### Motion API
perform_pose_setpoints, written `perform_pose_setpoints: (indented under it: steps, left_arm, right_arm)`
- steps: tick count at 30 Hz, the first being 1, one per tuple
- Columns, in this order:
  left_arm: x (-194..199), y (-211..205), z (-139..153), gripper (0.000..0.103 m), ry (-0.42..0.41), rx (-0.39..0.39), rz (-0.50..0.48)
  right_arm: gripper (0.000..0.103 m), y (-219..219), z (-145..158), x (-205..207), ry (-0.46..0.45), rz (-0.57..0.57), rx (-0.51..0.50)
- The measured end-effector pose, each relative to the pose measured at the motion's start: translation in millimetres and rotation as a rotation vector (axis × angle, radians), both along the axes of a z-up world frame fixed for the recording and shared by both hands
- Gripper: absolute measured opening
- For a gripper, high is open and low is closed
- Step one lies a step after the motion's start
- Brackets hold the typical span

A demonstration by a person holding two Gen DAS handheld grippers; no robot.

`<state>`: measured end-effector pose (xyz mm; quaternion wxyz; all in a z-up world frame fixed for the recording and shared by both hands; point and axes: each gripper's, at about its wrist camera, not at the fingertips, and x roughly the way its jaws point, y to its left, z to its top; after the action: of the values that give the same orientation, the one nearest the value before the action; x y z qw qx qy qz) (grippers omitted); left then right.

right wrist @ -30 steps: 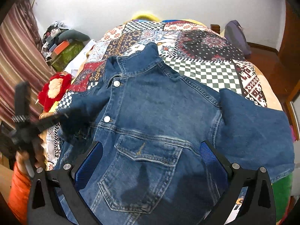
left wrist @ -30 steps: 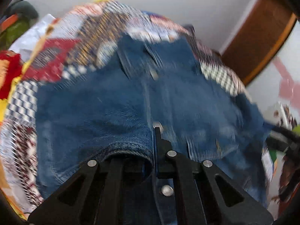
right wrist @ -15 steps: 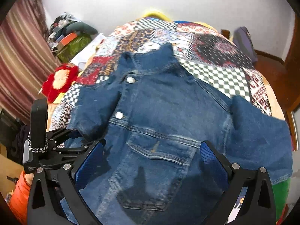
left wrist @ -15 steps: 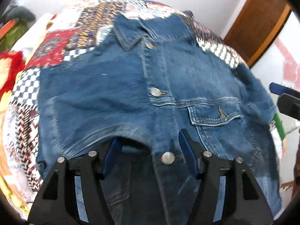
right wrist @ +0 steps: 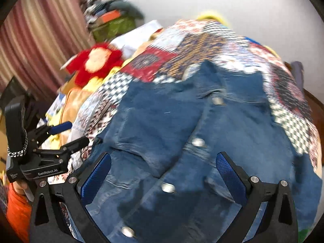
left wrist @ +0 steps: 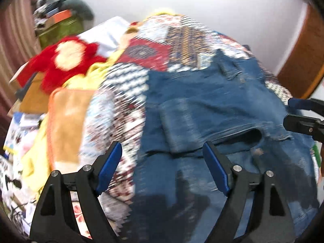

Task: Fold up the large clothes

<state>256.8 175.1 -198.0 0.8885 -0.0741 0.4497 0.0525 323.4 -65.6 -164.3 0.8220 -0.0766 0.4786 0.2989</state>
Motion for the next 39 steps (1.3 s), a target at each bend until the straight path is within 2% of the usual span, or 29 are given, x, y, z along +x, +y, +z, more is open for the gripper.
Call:
perform_pose_setpoints:
  steps: [8, 11, 15, 17, 18, 20, 21, 22, 24, 27, 32, 34, 38, 39]
  left_arm:
    - [-22, 38, -38, 0.082, 0.068, -0.025, 0.079]
    - [-24, 46, -46, 0.082, 0.077, -0.038, 0.099]
    - [-26, 53, -55, 0.082, 0.088, -0.045, 0.110]
    - [-24, 56, -59, 0.082, 0.097, -0.050, 0.112]
    - [-22, 57, -60, 0.081, 0.101, -0.051, 0.113]
    - [-18, 58, -63, 0.081, 0.105, -0.056, 0.114]
    - [-16, 58, -63, 0.081, 0.105, -0.058, 0.112]
    - [-12, 57, -63, 0.081, 0.104, -0.060, 0.109]
    - [-3, 53, -62, 0.082, 0.097, -0.057, 0.097]
    - [13, 47, -62, 0.082, 0.090, -0.049, 0.073]
    - [44, 39, -76, 0.082, 0.130, -0.093, 0.039]
    - [55, 36, -88, 0.083, 0.179, -0.069, 0.044]
    - [59, 24, -98, 0.088, 0.201, 0.013, 0.013]
    - [59, 22, -100, 0.090, 0.203, 0.031, 0.008]
  right_arm:
    - [0.103, 99, -44, -2, 0.017, 0.187, -0.129]
    - [0.100, 128, -67, 3, 0.070, 0.246, -0.165]
    - [0.086, 152, -96, 10, 0.115, 0.277, -0.215]
    - [0.083, 159, -110, 14, 0.126, 0.286, -0.247]
    - [0.082, 161, -117, 15, 0.119, 0.291, -0.260]
    - [0.072, 163, -122, 16, 0.079, 0.301, -0.266]
    - [0.066, 162, -123, 16, 0.066, 0.303, -0.264]
    - [0.054, 160, -122, 16, 0.063, 0.303, -0.250]
    - [0.038, 155, -118, 19, 0.092, 0.306, -0.205]
    - [0.023, 147, -112, 22, 0.109, 0.290, -0.148]
    - [0.016, 127, -90, 23, 0.087, 0.243, -0.073]
    - [0.016, 115, -75, 24, 0.072, 0.224, -0.041]
    - [0.013, 80, -41, 25, 0.026, 0.167, 0.036]
    - [0.008, 72, -34, 26, 0.017, 0.149, 0.052]
